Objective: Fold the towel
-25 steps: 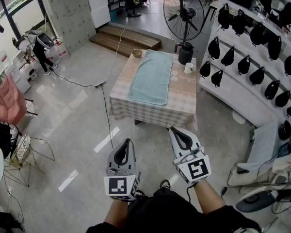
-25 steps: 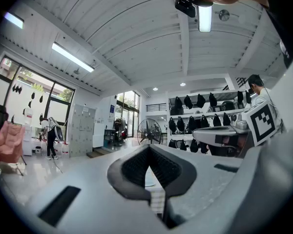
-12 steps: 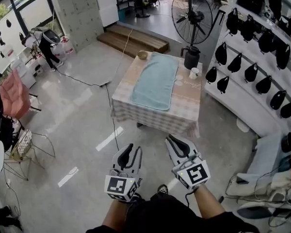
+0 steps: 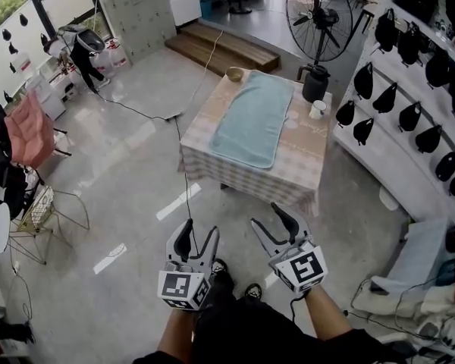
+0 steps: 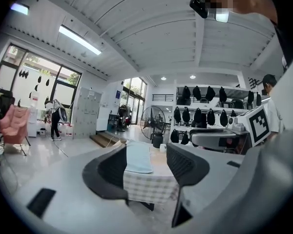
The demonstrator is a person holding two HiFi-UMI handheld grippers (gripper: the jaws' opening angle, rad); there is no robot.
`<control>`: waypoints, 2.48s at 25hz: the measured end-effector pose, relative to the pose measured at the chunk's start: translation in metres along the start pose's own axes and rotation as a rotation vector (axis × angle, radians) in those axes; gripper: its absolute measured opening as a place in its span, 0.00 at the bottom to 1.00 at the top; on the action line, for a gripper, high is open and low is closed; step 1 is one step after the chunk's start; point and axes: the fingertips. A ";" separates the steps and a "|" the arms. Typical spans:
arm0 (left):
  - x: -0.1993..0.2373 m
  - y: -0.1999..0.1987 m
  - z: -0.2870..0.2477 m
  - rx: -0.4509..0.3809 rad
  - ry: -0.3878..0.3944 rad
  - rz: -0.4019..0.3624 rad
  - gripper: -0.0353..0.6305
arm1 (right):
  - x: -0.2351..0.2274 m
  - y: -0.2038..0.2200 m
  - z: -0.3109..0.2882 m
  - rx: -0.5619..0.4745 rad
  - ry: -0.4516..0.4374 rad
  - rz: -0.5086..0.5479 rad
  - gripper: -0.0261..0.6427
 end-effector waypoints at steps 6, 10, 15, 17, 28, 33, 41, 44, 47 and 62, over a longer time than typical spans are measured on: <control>0.021 -0.010 -0.051 -0.013 0.030 0.007 0.41 | -0.030 -0.003 -0.044 -0.011 -0.001 0.016 0.35; 0.047 -0.030 -0.096 -0.050 0.060 0.014 0.41 | -0.058 -0.012 -0.090 0.002 0.015 0.040 0.35; 0.091 -0.057 -0.152 -0.037 0.120 -0.006 0.41 | -0.089 -0.032 -0.156 0.015 0.066 0.041 0.35; 0.109 -0.061 -0.173 -0.034 0.143 -0.005 0.41 | -0.103 -0.032 -0.179 0.021 0.097 0.029 0.35; 0.185 -0.054 -0.294 0.015 0.246 0.025 0.41 | -0.183 -0.012 -0.279 0.121 0.213 0.009 0.35; 0.175 -0.057 -0.369 0.026 0.298 0.007 0.41 | -0.241 0.004 -0.301 0.138 0.249 -0.013 0.35; 0.129 -0.049 -0.498 0.134 0.363 -0.030 0.41 | -0.380 0.026 -0.312 0.129 0.278 -0.128 0.35; 0.121 -0.034 -0.539 0.199 0.353 -0.044 0.41 | -0.424 0.045 -0.309 0.164 0.287 -0.139 0.35; 0.117 -0.011 -0.569 0.277 0.339 -0.048 0.41 | -0.453 0.072 -0.298 0.197 0.309 -0.188 0.35; 0.109 0.116 -0.595 0.602 0.426 -0.134 0.41 | -0.448 0.215 -0.266 0.416 0.391 -0.423 0.35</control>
Point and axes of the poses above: the fingertips, and each gripper's own axes: z backward along the fingers, x to its left, y out of its underside, and after that the axes turned 12 degrees about -y, right-handed
